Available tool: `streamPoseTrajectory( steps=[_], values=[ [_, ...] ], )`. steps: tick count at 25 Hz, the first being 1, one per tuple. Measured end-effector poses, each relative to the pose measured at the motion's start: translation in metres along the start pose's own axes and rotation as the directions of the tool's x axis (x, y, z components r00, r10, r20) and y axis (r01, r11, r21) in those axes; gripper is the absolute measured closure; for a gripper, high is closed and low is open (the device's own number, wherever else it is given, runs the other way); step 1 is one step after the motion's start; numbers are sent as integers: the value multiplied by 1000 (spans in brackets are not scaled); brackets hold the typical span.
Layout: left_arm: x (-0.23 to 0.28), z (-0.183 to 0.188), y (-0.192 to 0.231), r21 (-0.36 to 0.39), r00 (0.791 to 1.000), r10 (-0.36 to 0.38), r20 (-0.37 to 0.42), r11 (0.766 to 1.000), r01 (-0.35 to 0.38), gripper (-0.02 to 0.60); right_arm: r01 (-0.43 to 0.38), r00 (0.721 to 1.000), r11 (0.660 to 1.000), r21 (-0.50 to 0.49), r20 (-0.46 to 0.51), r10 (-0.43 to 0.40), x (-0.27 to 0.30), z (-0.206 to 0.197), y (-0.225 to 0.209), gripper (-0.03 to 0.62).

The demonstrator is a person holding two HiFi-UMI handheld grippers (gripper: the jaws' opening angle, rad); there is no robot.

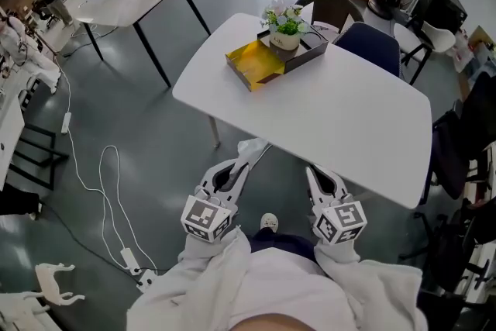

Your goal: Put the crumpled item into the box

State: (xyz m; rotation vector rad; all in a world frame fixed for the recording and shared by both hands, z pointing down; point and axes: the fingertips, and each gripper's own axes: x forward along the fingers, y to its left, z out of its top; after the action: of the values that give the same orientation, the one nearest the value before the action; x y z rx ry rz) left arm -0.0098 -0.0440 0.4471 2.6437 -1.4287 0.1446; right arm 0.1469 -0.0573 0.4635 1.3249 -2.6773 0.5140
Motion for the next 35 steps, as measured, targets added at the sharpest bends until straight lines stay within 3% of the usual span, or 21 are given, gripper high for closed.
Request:
streamPoseTrajectory(
  steps=[9,18,26,35],
  values=[
    [13,-4,-13,4,1000,-4,0,1000,4,528,-24,1000,1000,19,-15,24,11,-3,-16,553],
    [-5,-7,2,-13,997,71,1,997,-71,528,-62,998,998,25,-20,62,16,-5,-8,553],
    [16,-4,17,-5,999,35,-4,999,-35,529,-48,999,999,25,-20,49,38,4,-15,553],
    [59,4,68,-15,1000,12,-21,1000,-12,529,-24,999,999,37,-30,25,96,24,-34,553]
  ],
)
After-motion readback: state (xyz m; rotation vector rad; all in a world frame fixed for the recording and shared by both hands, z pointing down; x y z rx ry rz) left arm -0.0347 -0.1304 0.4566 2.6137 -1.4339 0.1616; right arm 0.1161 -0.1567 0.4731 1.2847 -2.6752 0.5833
